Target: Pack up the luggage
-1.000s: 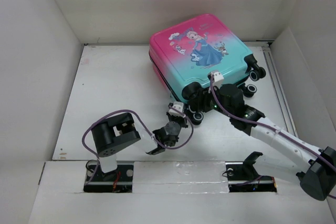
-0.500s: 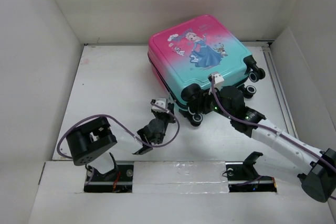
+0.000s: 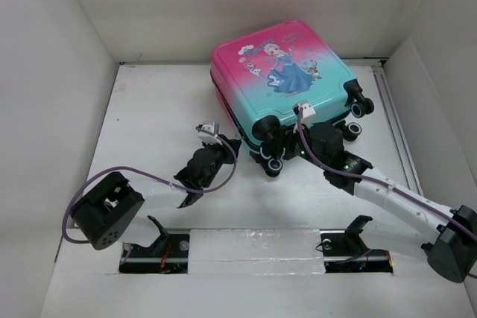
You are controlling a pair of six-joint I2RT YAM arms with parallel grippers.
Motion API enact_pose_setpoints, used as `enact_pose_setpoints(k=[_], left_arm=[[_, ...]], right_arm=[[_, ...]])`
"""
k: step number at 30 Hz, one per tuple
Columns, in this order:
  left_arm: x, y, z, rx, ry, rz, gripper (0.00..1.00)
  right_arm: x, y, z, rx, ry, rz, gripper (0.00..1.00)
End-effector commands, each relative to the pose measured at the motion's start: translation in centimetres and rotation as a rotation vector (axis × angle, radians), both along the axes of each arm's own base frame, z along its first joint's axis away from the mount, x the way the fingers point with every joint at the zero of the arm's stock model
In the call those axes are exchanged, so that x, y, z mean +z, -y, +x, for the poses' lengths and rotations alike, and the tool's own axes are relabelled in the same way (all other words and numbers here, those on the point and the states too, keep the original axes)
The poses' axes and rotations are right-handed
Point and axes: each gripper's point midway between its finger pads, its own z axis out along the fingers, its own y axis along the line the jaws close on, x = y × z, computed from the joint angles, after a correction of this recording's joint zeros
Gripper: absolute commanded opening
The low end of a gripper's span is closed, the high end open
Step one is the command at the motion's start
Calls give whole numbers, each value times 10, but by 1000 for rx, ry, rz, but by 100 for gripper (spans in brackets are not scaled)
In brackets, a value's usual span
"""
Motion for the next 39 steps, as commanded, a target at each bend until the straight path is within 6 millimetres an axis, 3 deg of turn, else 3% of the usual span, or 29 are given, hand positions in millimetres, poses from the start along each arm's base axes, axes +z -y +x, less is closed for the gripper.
enact_pose_setpoints(k=[1,8,12,15,16,19,22,24,25,28,29,33,39], left_arm=[[23,-123,51,577,78,13,0],[-30,-112,26,467,-15,19,0],[-35,-116,29,485,-14,25,0],[-22,-106,39,458,22,20,0],[-26,-108,40,474,4,45,0],[-40,-140,56,635,-51,83,0],[-35,-149,69,670,-79,-2,0],[-32,-150,69,665,-101,-25,0],[-25,-157,68,692,-90,-47,0],[-26,-171,65,727,-114,-65,0],[-21,-182,65,744,-105,-84,0],[-16,-194,63,750,-100,-154,0],[-26,-208,68,746,-158,-194,0]], right_arm=[[-25,-6,-46,169,-122,-66,0],[-23,-6,-43,161,-112,-63,0],[-24,-8,-42,161,-111,-62,0],[-24,-8,-42,161,-111,-62,0],[-24,-8,-42,161,-111,-62,0],[-25,-6,-39,141,-106,-68,0],[-24,-3,-39,132,-107,-73,0],[-26,0,-42,132,-117,-81,0],[-31,2,-42,124,-123,-91,0],[-29,8,-38,86,-104,-94,0],[-29,8,-38,86,-104,-94,0],[-34,2,-45,134,-118,-99,0],[-35,-1,-45,144,-129,-103,0]])
